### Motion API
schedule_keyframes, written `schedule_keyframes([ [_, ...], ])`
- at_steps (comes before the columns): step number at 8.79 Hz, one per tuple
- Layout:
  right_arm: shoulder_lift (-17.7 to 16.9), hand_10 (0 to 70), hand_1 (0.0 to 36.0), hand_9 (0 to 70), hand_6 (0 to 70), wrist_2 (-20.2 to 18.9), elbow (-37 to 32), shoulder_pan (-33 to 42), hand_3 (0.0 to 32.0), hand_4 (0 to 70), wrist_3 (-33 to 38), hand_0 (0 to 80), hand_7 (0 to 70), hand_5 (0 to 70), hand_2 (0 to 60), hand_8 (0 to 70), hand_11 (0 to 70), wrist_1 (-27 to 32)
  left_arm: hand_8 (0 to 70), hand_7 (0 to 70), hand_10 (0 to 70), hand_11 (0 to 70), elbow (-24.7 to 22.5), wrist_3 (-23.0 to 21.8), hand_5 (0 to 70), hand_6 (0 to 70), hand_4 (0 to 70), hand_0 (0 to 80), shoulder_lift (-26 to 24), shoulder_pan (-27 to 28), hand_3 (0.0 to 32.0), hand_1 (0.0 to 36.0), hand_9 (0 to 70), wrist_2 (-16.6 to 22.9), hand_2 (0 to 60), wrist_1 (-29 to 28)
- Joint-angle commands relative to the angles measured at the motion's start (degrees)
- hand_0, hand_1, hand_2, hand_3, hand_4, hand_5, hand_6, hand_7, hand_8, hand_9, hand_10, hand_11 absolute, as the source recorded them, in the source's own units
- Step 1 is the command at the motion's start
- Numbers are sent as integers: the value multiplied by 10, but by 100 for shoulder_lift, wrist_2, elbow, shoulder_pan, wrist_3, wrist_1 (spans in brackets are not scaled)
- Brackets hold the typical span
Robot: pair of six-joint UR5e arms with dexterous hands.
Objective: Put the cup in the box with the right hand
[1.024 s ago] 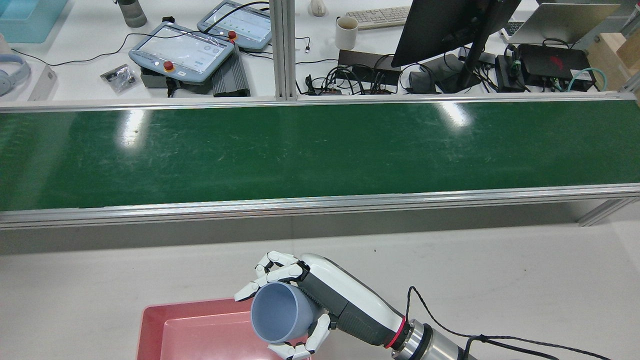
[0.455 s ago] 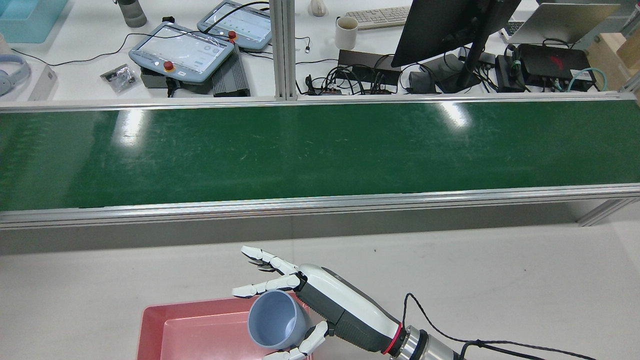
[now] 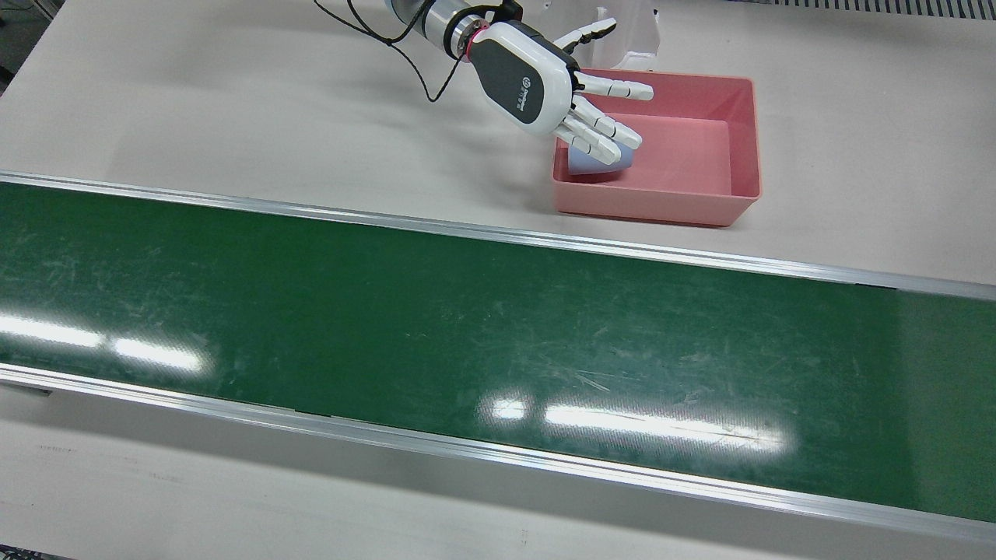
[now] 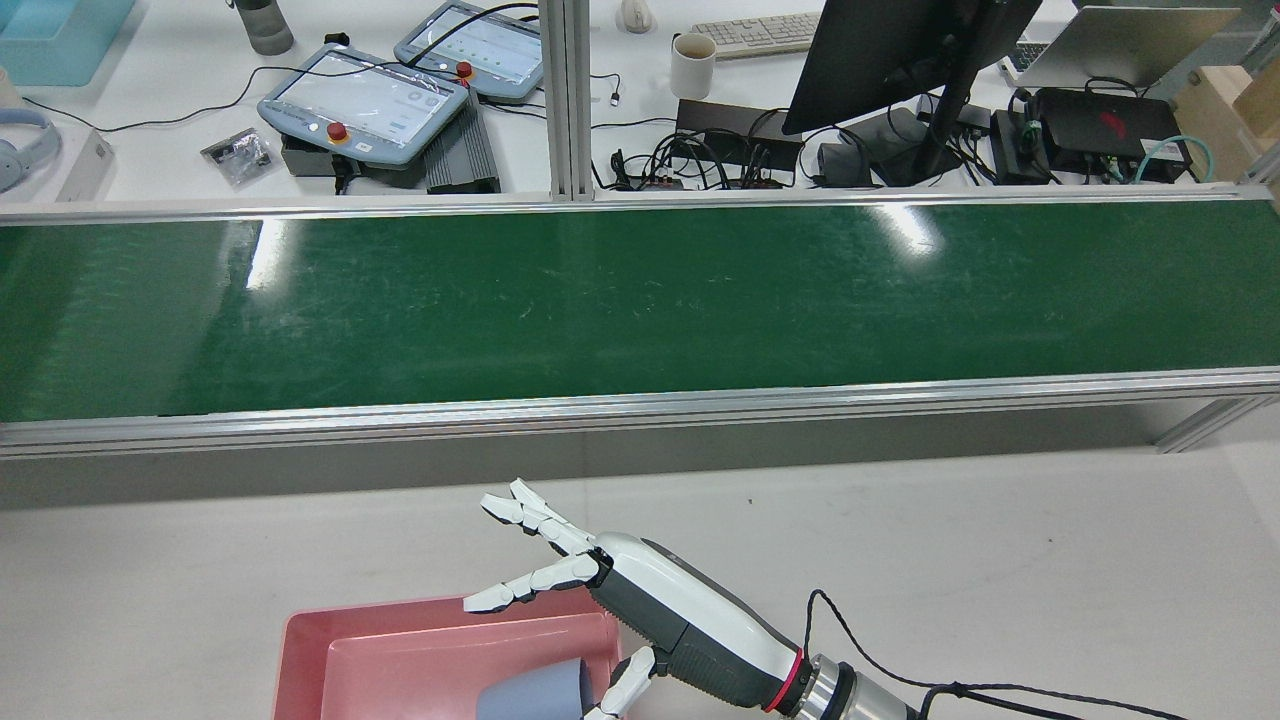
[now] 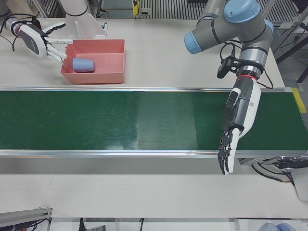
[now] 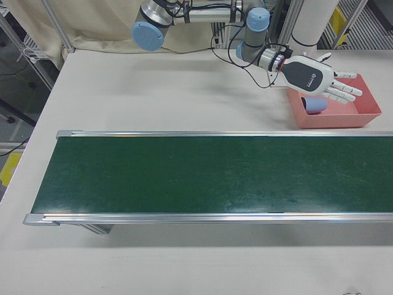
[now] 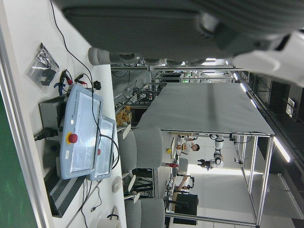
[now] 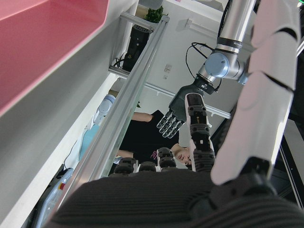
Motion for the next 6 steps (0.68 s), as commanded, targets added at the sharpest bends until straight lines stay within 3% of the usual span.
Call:
schedule_keyframes([
  [1,-522,38,158,24,57,8,809,1127,0,116,88,515,194,58,100,1,78,-74,0,0,0,0,-8,0,0,0,0,0,0,0,0,0,0,6,0,0],
  [2,-819,56,164,78,89,8,820,1750,0,109,463,517,357,63,114,10,105,-83,0,0,0,0,-8,0,0,0,0,0,0,0,0,0,0,-3,0,0],
  [3,-1127,124,161,273,149,0,707,2383,0,163,963,522,600,79,131,125,201,-136,0,0,0,0,-8,0,0,0,0,0,0,0,0,0,0,-3,0,0],
  [4,-1304,129,158,284,148,-9,454,2964,0,159,1498,523,586,80,121,134,208,-319,0,0,0,0,-8,0,0,0,0,0,0,0,0,0,0,-3,0,0],
  [5,-1332,127,152,261,141,-105,-106,3561,0,200,2278,519,560,75,118,120,204,-425,0,0,0,0,-8,0,0,0,0,0,0,0,0,0,0,-3,0,0],
  [6,-1341,144,151,283,148,-123,-755,4072,0,213,2982,518,584,77,122,133,228,-417,0,0,0,0,-8,0,0,0,0,0,0,0,0,0,0,-3,0,0],
])
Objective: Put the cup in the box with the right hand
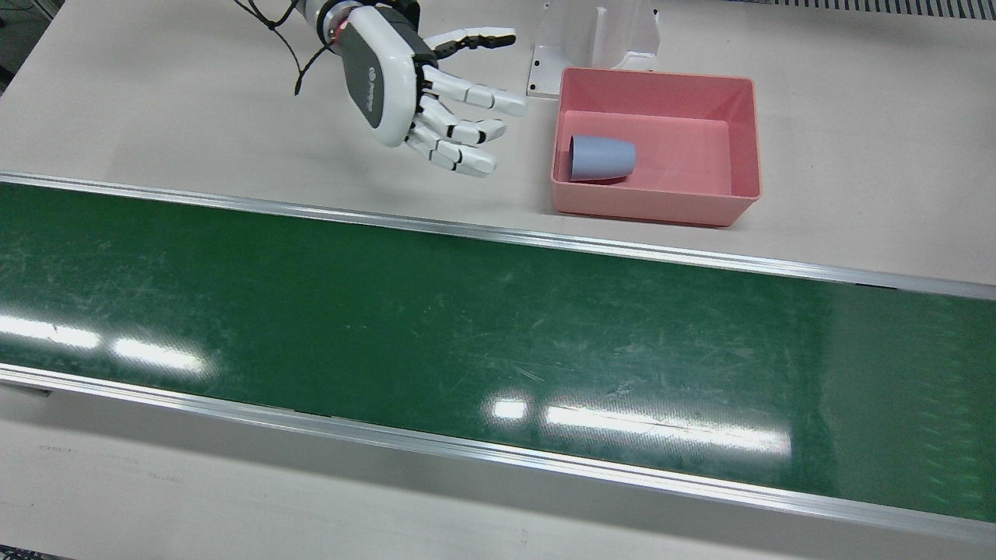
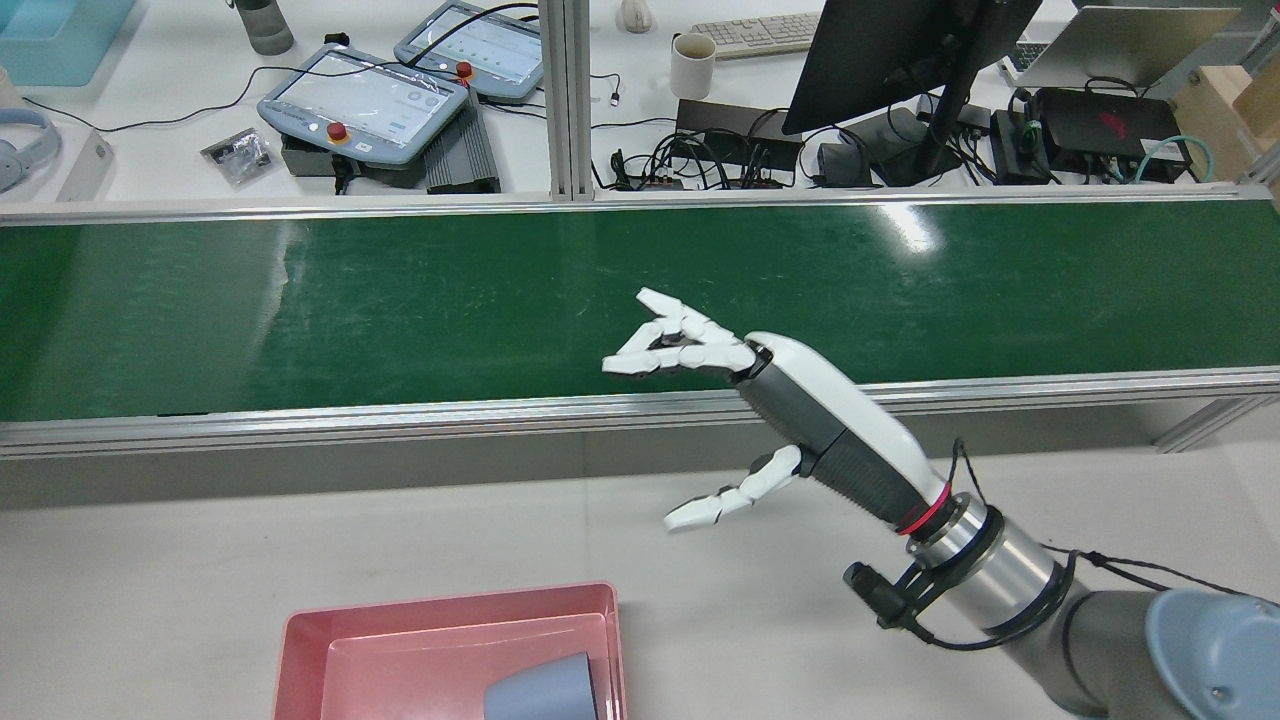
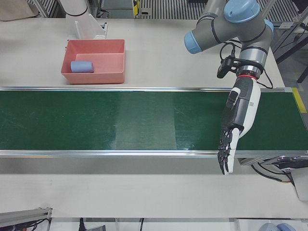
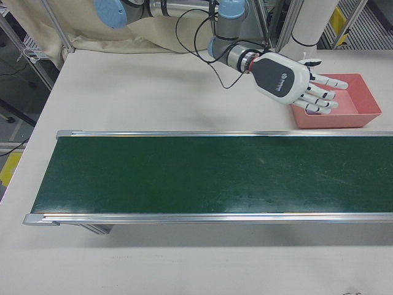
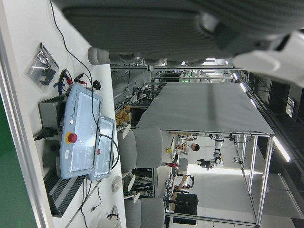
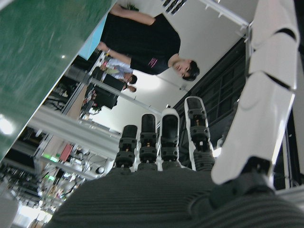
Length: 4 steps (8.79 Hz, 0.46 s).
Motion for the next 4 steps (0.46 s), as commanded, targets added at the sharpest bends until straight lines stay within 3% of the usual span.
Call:
schedule_keyframes([
  [1,-236,134,157,255,134,-276,-1483,1769,0,145,1777,514,515,78,126,121,215,-120,0,0,0,0,0,0,0,0,0,0,0,0,0,0,0,0,0,0],
  [2,-271,117,160,191,119,-391,-1765,2340,0,138,1859,515,453,73,122,81,191,-111,0,0,0,0,0,0,0,0,0,0,0,0,0,0,0,0,0,0],
  [4,-377,94,163,147,98,-410,-2293,3037,0,103,1965,513,356,70,120,59,158,-15,0,0,0,0,0,0,0,0,0,0,0,0,0,0,0,0,0,0],
])
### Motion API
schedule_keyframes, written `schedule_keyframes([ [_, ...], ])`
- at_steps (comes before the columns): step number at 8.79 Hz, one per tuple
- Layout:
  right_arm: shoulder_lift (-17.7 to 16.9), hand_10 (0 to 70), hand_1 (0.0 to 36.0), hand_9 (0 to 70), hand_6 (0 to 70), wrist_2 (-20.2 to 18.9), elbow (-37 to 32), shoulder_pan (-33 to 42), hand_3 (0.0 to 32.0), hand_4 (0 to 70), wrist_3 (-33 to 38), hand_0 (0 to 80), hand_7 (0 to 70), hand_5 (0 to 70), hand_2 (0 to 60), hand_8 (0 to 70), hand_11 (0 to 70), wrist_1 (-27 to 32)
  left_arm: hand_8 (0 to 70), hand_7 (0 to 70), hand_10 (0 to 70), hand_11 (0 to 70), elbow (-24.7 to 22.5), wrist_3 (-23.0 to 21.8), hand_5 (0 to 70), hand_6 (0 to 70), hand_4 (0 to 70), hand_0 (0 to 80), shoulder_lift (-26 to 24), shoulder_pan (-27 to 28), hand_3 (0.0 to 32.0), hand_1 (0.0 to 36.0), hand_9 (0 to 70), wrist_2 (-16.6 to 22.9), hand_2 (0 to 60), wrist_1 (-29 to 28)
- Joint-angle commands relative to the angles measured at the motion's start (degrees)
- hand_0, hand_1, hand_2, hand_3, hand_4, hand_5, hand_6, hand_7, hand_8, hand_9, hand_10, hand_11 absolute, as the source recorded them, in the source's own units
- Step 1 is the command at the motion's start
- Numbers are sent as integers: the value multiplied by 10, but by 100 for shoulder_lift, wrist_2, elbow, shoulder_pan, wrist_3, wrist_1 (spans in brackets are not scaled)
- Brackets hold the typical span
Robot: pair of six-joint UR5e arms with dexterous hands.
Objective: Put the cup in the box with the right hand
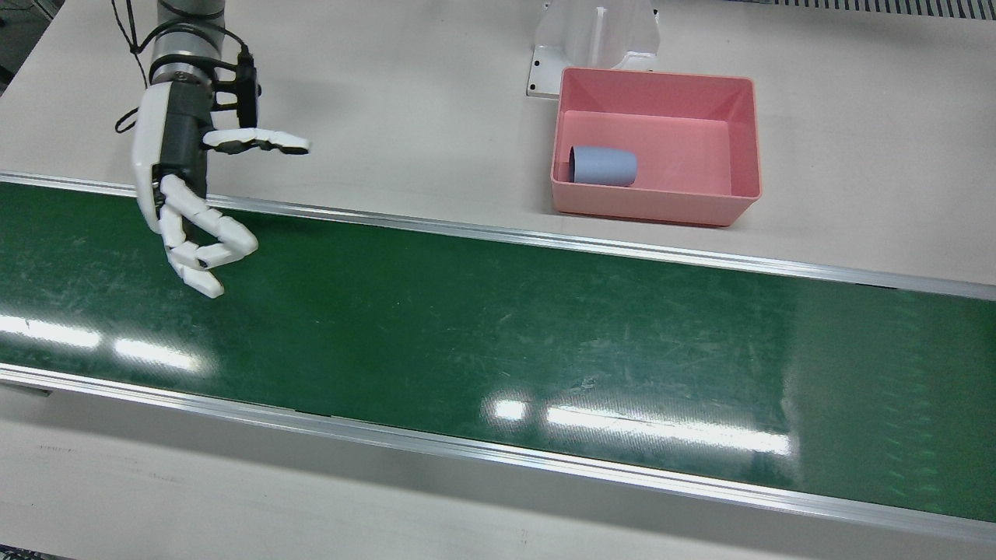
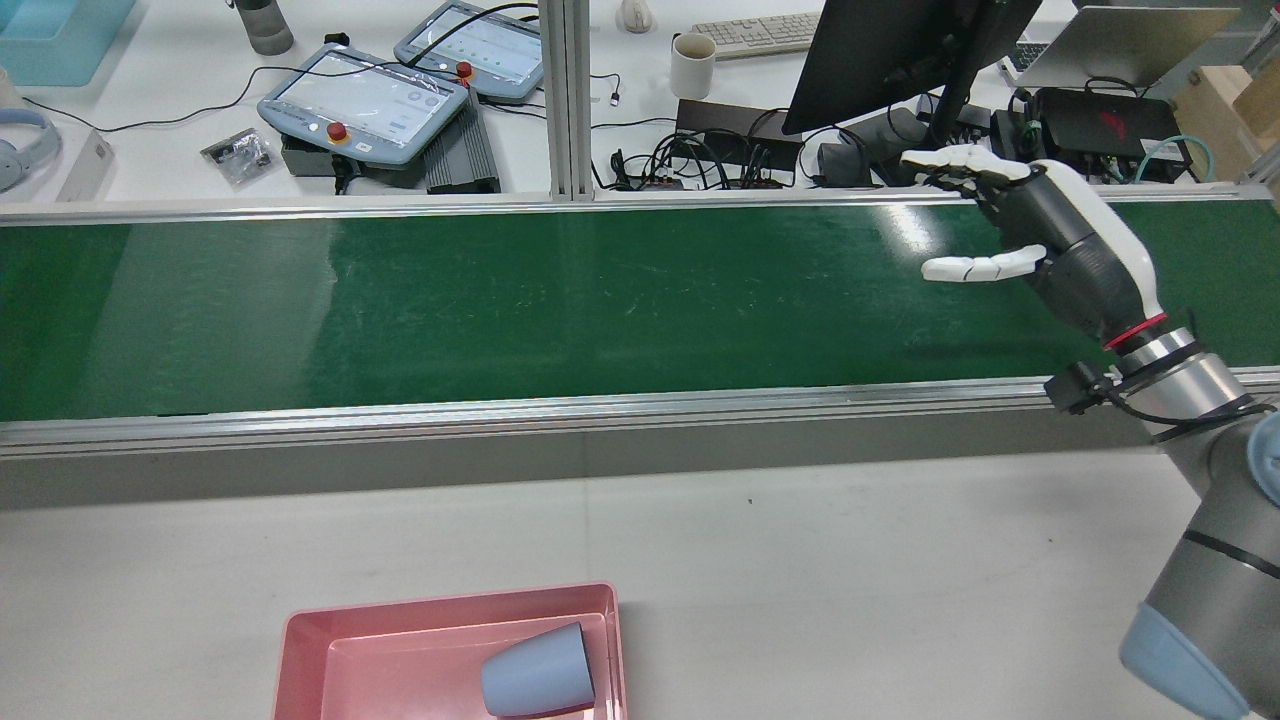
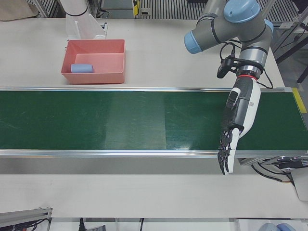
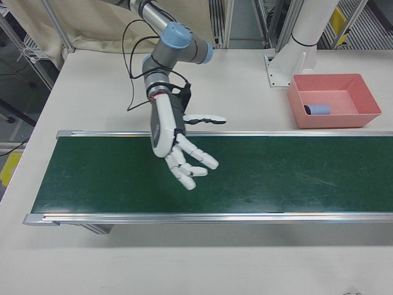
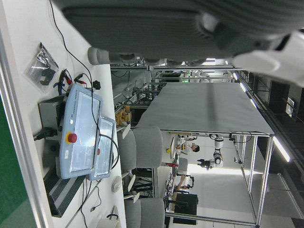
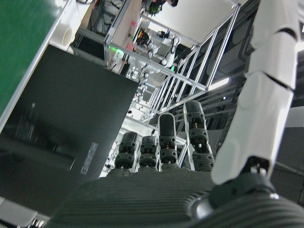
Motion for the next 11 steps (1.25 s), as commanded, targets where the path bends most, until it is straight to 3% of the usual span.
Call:
schedule_keyframes([
  [1,-102,77,167,86,76,-213,-831,1046,0,81,315,505,251,65,138,26,133,76,0,0,0,0,0,0,0,0,0,0,0,0,0,0,0,0,0,-9],
  [2,-102,60,169,17,50,-310,-990,1109,0,86,508,500,134,58,148,0,109,76,0,0,0,0,0,0,0,0,0,0,9,0,0,0,0,0,0,-9],
  [4,-102,46,167,0,27,-328,-1132,1110,0,154,563,504,15,50,116,0,86,67,0,0,0,0,0,0,0,0,0,0,0,0,0,0,0,0,0,0],
  [5,-102,42,178,0,28,-337,-1150,1084,0,150,563,506,38,49,128,0,79,67,0,0,0,0,0,0,0,0,0,0,0,0,0,0,0,0,0,0],
  [6,-102,44,180,0,16,-372,-1150,1057,38,115,571,505,53,50,127,0,83,76,0,0,0,0,0,0,0,0,0,0,0,0,0,0,0,0,0,0],
  [7,-102,54,160,4,13,-381,-1150,1083,124,171,606,512,92,45,46,0,95,76,0,0,0,0,0,0,0,0,0,0,0,0,0,0,0,0,0,0],
  [8,-111,55,143,15,8,-390,-1150,1109,192,163,615,520,101,45,0,0,96,76,0,0,0,0,0,0,0,0,0,0,0,0,0,0,0,0,0,0],
  [10,-120,55,136,21,7,-390,-1150,1110,206,147,659,516,94,45,0,0,95,76,0,0,0,0,0,0,0,0,0,0,0,0,0,0,0,0,0,0],
  [11,-120,56,135,22,8,-390,-1150,1110,198,157,668,512,99,44,0,0,96,76,0,0,0,0,0,0,0,0,0,0,0,0,0,0,0,0,0,0],
])
